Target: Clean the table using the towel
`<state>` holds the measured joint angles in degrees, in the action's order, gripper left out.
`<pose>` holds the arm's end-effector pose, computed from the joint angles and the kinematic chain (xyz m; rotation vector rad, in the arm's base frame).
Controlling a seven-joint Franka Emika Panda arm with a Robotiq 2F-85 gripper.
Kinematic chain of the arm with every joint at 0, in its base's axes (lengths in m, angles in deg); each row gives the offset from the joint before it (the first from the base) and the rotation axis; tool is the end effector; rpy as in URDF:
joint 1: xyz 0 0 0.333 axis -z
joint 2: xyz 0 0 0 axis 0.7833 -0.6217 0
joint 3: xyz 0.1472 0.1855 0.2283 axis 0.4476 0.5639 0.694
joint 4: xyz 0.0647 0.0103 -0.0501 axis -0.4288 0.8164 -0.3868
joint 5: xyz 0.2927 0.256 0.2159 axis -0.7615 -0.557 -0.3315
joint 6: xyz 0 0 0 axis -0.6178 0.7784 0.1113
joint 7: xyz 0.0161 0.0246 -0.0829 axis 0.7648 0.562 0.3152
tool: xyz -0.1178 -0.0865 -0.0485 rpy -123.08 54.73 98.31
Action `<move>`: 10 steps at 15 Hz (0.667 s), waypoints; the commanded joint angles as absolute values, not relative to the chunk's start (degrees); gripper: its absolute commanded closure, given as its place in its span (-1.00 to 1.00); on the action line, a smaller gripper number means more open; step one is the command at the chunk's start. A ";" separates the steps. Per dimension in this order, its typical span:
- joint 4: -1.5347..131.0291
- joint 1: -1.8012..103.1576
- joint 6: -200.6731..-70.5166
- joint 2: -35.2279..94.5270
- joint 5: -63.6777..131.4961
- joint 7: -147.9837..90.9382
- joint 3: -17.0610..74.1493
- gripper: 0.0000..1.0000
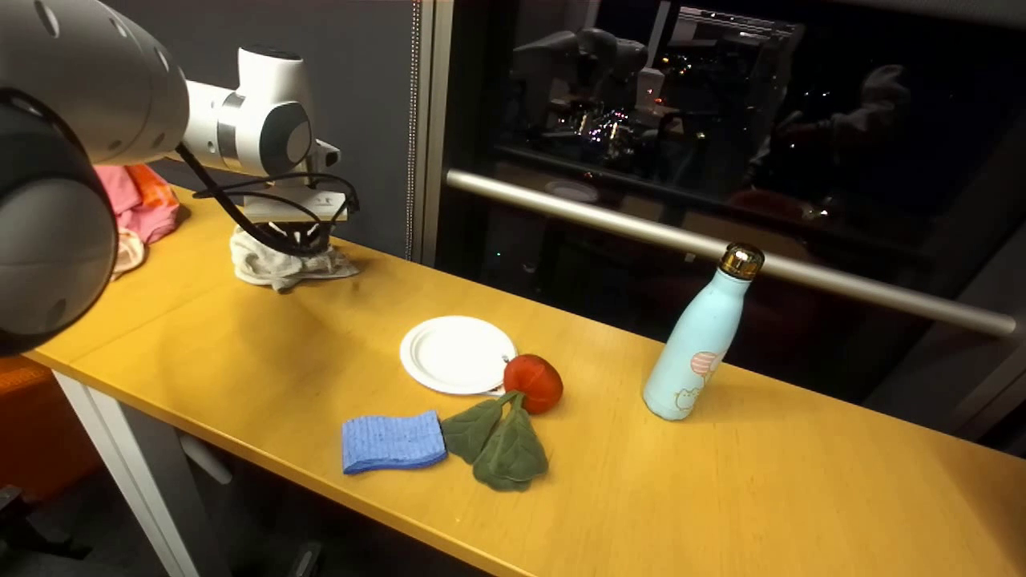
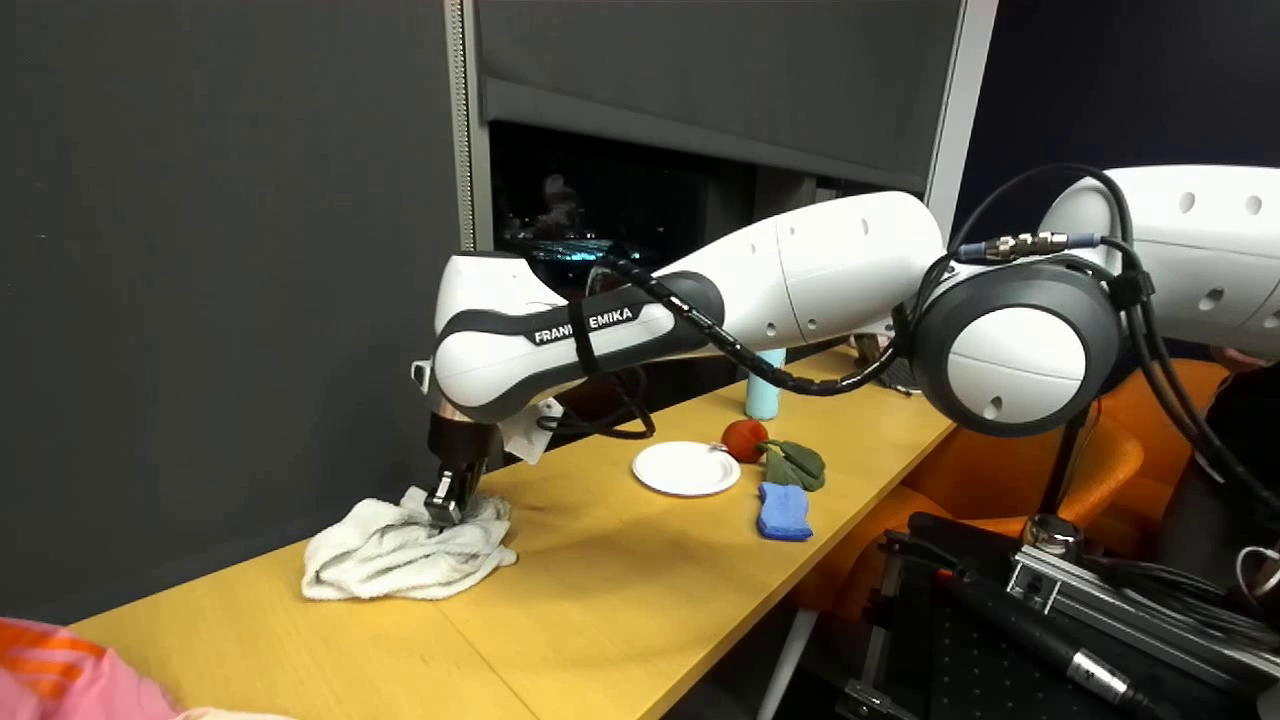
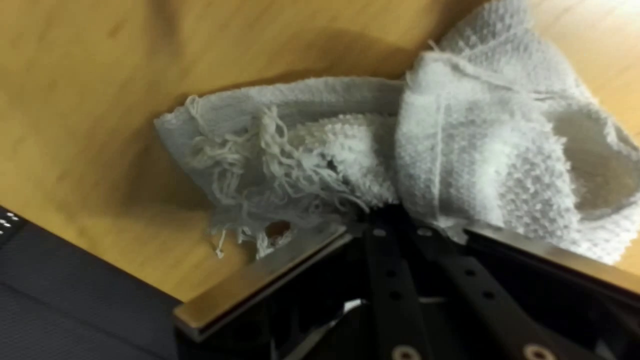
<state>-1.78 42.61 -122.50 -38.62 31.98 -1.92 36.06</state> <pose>0.8747 0.1580 0.0706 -2.9869 -0.8391 -0.3017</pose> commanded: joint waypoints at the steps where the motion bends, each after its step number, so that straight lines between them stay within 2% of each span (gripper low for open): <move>1: -0.85 45.37 -122.17 -40.03 34.33 -4.64 32.58 0.99; 10: -0.13 48.20 -117.73 -39.28 32.24 -11.17 32.93 0.99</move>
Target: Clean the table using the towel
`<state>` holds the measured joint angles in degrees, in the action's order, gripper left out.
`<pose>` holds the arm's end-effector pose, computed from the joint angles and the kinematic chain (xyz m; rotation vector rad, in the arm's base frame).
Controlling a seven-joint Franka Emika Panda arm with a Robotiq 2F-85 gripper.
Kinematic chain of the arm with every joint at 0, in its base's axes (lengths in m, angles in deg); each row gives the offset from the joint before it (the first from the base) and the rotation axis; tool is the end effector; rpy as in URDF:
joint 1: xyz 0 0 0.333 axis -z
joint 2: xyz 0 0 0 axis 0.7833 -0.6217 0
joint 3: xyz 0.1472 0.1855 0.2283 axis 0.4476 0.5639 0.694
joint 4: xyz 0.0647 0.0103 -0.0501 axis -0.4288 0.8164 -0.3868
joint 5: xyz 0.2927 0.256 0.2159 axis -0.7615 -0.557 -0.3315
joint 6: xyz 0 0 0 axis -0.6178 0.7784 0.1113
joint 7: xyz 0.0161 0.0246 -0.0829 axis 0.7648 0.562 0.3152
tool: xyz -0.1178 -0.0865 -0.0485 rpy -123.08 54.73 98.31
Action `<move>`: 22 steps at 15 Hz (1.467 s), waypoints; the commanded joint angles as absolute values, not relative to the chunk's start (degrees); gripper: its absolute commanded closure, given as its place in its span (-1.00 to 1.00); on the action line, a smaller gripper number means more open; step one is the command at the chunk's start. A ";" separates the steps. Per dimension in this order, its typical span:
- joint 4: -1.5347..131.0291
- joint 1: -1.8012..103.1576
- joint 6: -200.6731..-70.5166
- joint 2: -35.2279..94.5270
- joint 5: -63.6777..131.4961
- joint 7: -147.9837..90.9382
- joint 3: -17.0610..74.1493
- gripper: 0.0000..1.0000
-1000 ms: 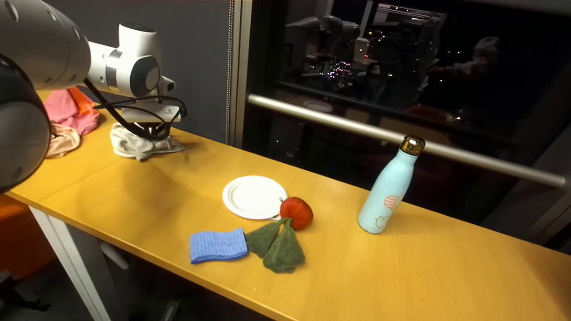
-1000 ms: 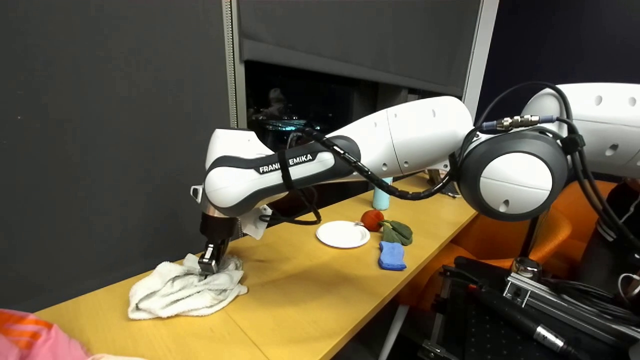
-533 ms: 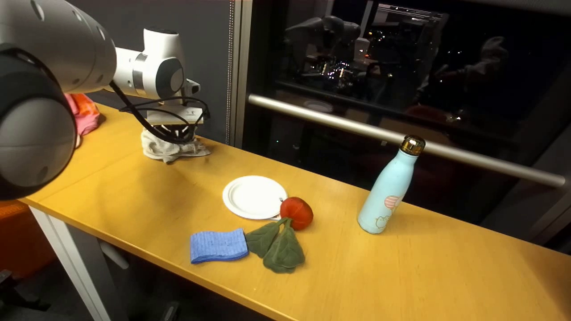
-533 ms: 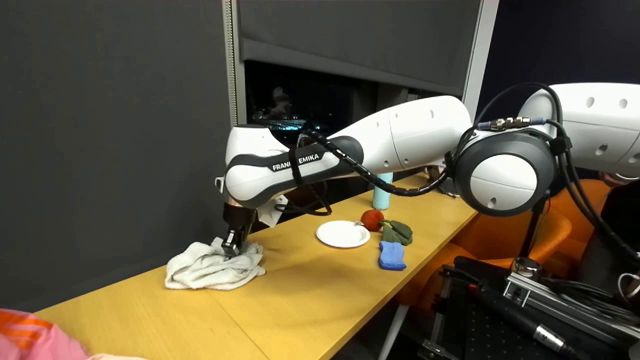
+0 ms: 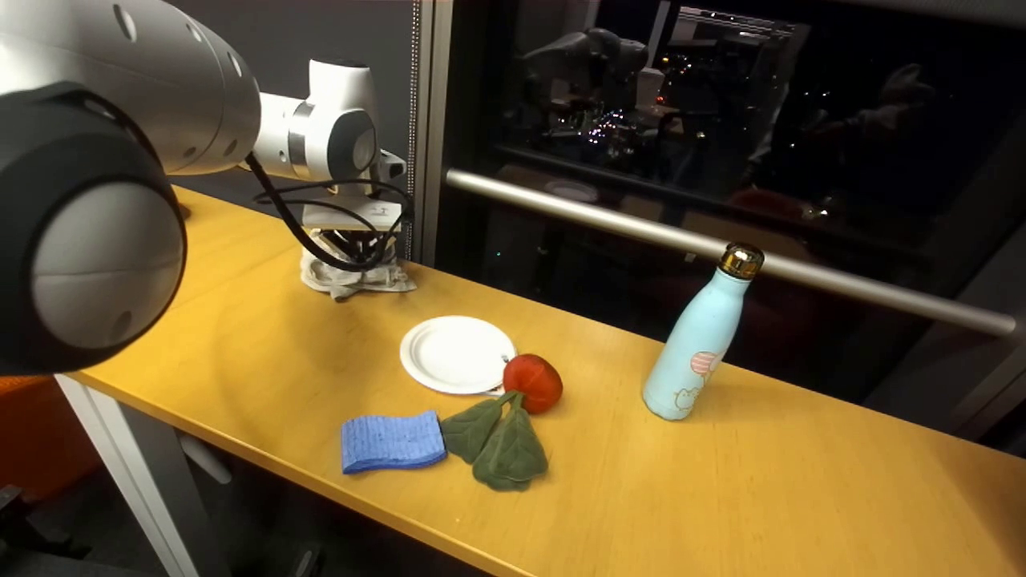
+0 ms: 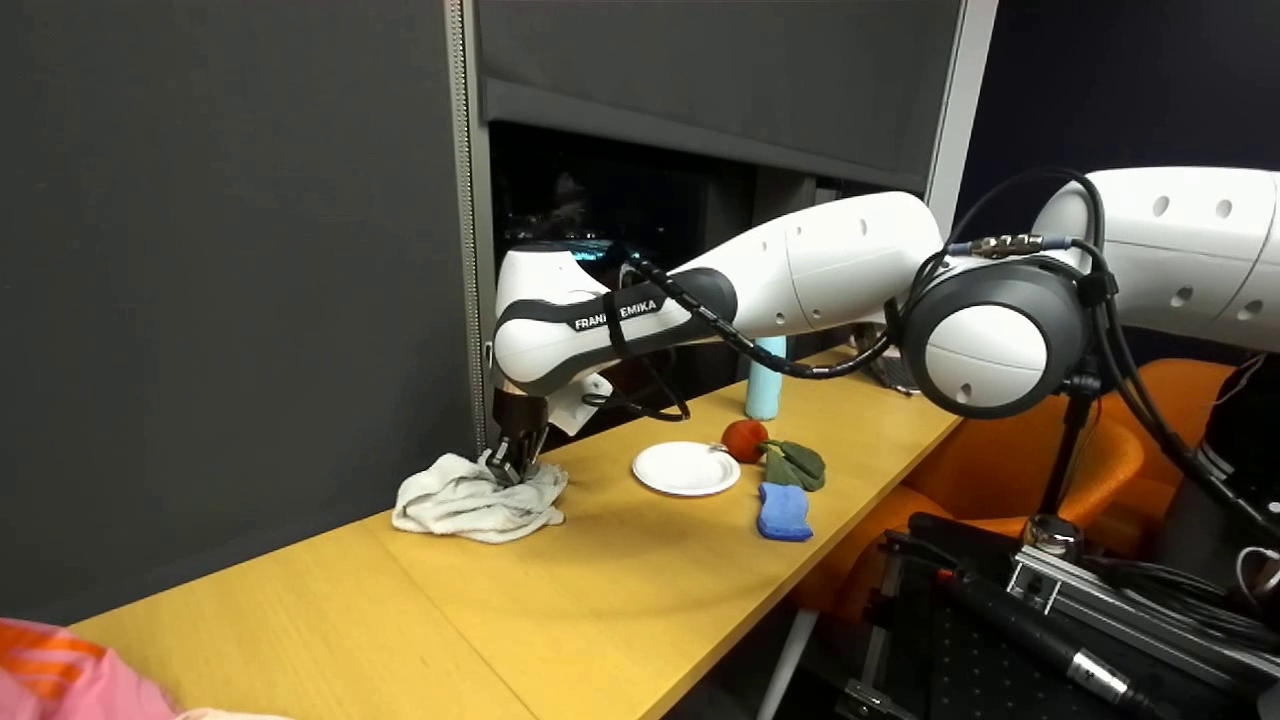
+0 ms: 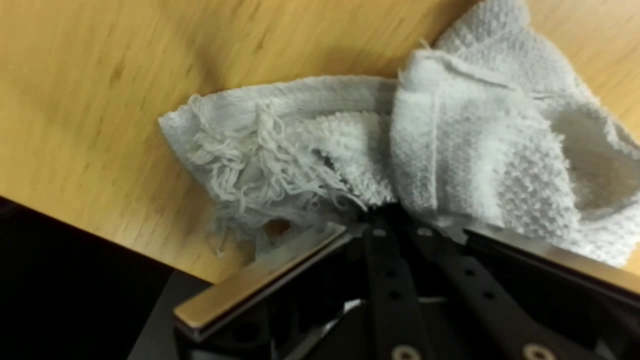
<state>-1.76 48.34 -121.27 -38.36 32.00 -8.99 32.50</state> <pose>0.8855 0.0483 0.0714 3.0561 0.5001 0.2635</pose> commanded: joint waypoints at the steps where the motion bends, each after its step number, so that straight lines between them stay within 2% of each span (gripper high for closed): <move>1: 0.03 47.94 -116.48 -38.79 31.61 -10.76 33.88 0.99; 11: -0.13 46.91 -99.51 -37.00 28.35 -3.36 40.20 0.99; 22: -0.68 42.71 -88.33 -38.23 38.91 -13.86 28.66 0.99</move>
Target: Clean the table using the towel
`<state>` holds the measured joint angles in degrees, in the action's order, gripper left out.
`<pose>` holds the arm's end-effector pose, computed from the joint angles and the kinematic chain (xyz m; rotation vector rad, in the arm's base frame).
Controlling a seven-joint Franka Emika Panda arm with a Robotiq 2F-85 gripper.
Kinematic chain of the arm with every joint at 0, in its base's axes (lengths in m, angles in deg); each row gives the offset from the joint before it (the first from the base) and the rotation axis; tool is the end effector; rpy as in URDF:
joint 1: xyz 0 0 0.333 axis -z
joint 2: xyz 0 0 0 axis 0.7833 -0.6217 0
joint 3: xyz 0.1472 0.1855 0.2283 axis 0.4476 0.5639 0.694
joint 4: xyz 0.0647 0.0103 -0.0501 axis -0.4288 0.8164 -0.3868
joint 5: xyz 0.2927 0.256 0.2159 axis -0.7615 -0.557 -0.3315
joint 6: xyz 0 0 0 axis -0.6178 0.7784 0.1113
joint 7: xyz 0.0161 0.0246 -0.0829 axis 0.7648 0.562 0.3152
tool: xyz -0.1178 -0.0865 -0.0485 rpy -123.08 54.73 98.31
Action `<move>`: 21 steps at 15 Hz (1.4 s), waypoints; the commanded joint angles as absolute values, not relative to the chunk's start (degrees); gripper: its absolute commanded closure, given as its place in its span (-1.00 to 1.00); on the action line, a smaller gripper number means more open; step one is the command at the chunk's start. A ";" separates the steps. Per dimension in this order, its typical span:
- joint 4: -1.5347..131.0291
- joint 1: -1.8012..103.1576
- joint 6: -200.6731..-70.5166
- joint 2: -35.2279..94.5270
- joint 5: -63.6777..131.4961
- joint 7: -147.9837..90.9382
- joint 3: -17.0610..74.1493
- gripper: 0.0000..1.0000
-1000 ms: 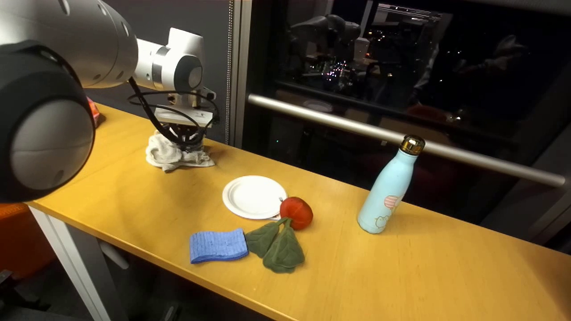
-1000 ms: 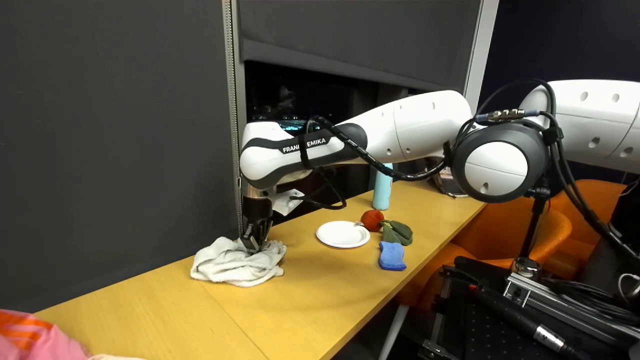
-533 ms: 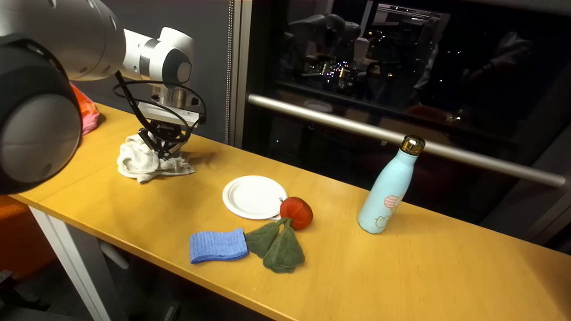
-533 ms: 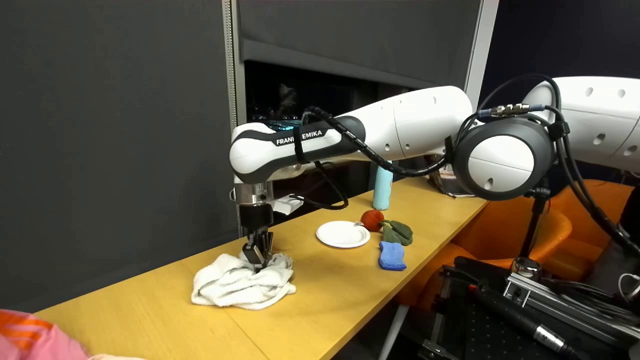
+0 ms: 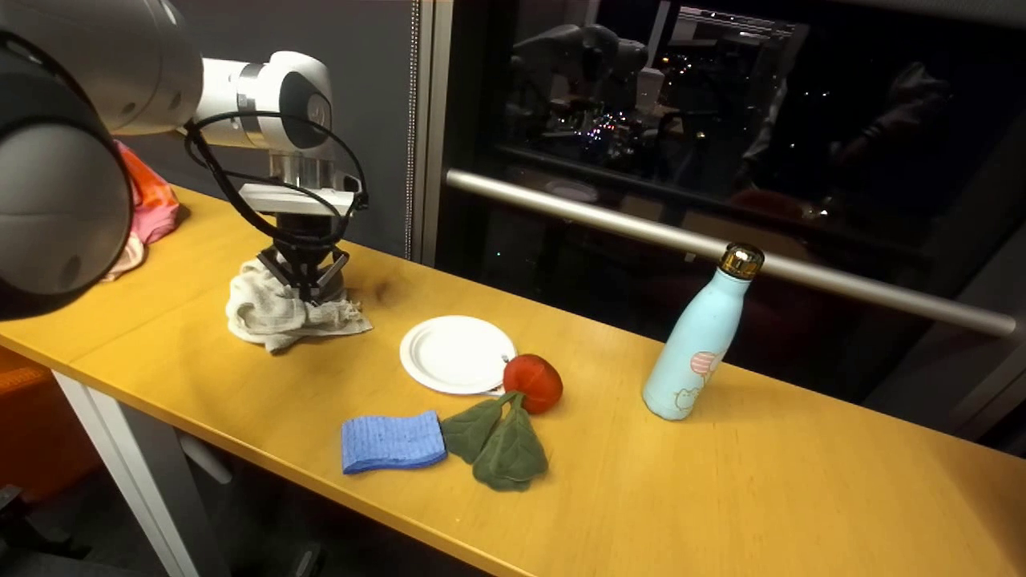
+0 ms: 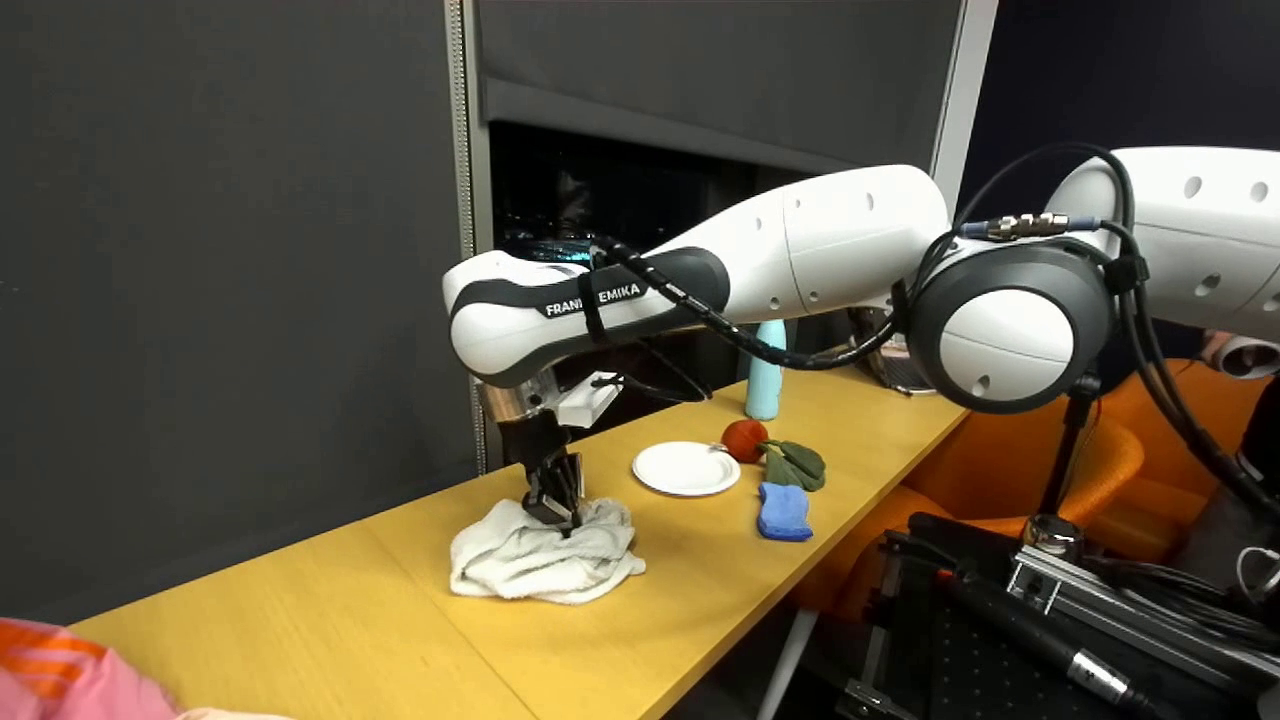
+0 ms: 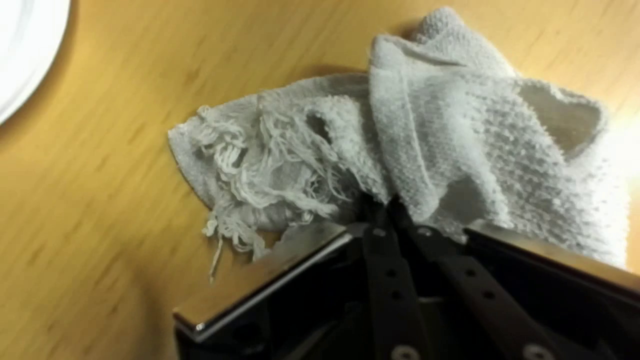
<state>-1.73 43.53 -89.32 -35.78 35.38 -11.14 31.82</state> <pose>0.8045 0.0969 0.0688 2.9712 0.5567 -0.5256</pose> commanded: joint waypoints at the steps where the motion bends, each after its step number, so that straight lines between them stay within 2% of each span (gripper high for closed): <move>1: -1.22 42.48 -87.67 -38.80 40.01 -14.71 27.73 0.99; 7: -2.67 41.07 -90.75 -42.69 47.02 -23.68 21.91 0.99; 11: -2.01 39.87 -97.84 -44.28 50.25 -33.87 19.60 0.99; 12: 3.58 38.90 -100.72 -40.55 51.00 -37.41 20.10 0.99; 13: 2.98 38.97 -102.46 -41.37 51.42 -40.52 20.71 0.99; 14: -7.04 39.74 -98.61 -46.23 49.77 -41.29 20.86 0.99; 15: -5.53 39.52 -98.83 -44.78 49.20 -43.11 21.76 0.99; 16: 3.34 38.61 -101.47 -39.02 49.26 -45.49 23.20 0.99; 17: 1.88 38.67 -101.36 -39.44 48.87 -46.59 23.32 0.99; 18: -8.66 39.43 -97.55 -44.82 47.48 -46.01 22.96 0.99; 19: -9.25 39.32 -97.85 -44.49 47.02 -46.90 23.19 0.99; 20: -0.97 38.42 -101.56 -39.03 46.50 -48.80 23.53 0.99; 21: -1.93 38.55 -102.35 -39.13 45.63 -49.29 23.80 0.99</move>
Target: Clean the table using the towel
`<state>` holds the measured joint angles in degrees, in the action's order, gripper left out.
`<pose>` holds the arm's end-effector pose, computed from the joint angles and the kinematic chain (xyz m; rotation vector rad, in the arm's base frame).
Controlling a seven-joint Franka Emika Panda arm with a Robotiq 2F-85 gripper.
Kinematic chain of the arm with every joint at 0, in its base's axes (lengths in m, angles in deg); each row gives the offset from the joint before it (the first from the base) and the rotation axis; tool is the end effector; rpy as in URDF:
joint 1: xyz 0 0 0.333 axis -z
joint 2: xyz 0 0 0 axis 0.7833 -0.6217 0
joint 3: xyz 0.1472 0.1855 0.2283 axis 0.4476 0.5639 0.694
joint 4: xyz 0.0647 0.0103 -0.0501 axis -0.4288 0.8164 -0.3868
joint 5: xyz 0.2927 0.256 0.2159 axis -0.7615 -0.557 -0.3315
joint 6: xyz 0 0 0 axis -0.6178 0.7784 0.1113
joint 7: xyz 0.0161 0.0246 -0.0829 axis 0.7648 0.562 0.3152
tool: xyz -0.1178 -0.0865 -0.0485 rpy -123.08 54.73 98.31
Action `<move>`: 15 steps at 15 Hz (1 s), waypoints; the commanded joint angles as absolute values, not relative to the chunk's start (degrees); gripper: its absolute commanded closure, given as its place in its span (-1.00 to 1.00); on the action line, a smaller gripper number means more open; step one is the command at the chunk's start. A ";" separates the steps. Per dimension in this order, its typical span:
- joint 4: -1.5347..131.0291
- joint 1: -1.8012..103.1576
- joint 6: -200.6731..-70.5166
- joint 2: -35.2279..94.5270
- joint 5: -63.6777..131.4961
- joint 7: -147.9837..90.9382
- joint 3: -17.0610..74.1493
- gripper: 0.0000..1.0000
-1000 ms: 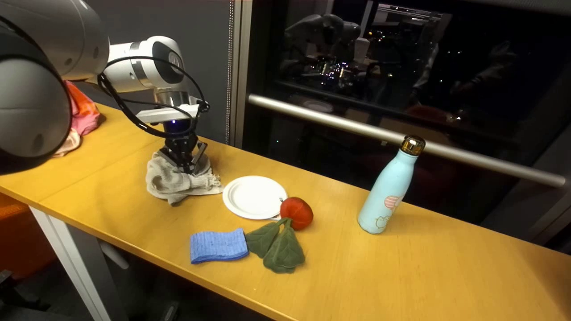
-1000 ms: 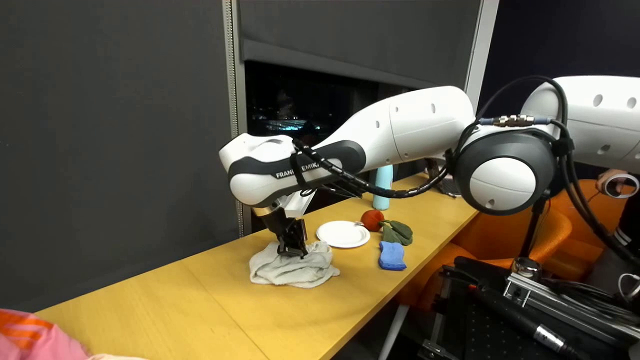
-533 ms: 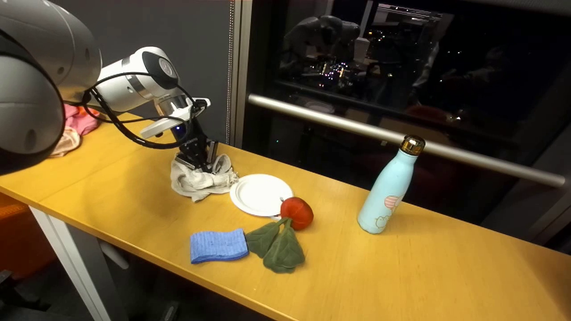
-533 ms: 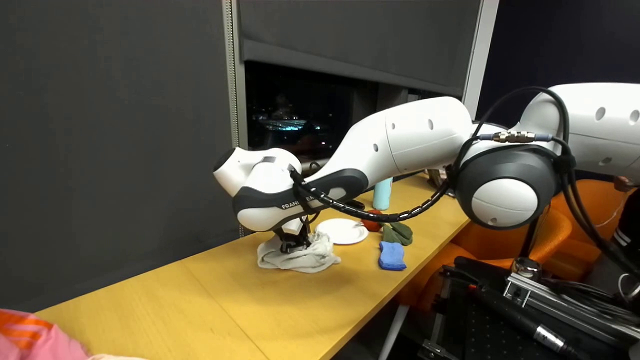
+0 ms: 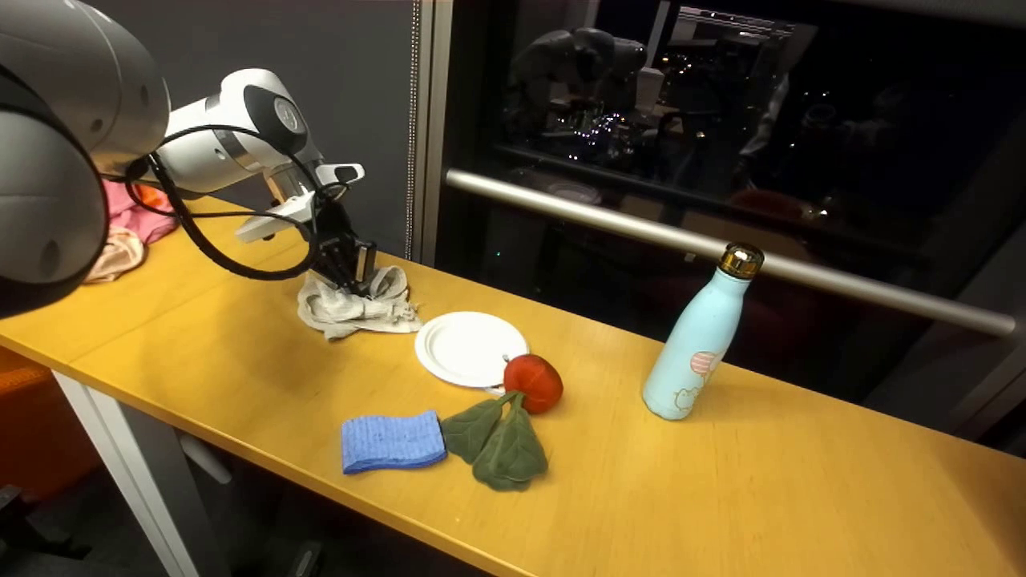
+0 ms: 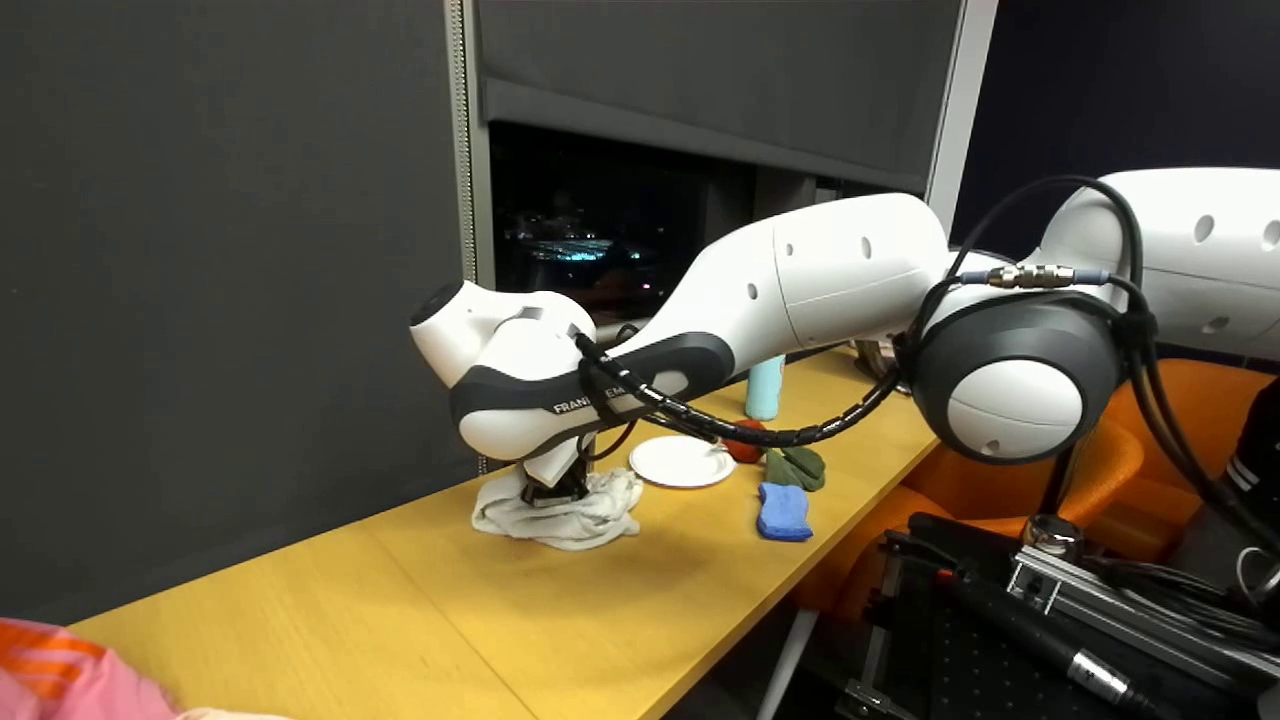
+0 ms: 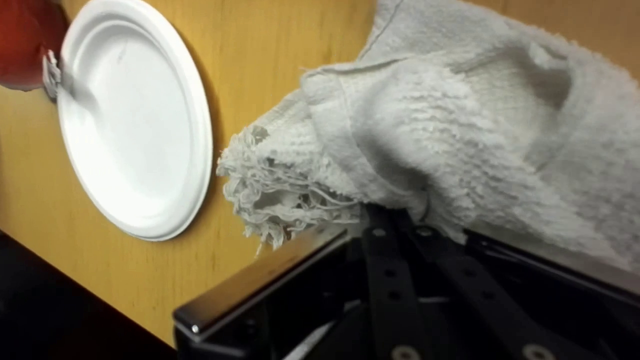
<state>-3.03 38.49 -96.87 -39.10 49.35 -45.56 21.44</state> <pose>0.8274 0.0759 0.0592 2.5796 -0.1505 -0.1204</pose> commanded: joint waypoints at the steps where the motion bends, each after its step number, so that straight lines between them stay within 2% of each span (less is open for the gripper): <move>1: -2.98 38.41 -103.64 -39.62 44.48 -50.07 24.02 0.99; 11: -2.36 39.84 -123.62 -39.02 33.92 -44.93 31.97 0.99; 15: -0.66 43.07 -121.25 -38.01 28.07 -34.79 37.85 0.99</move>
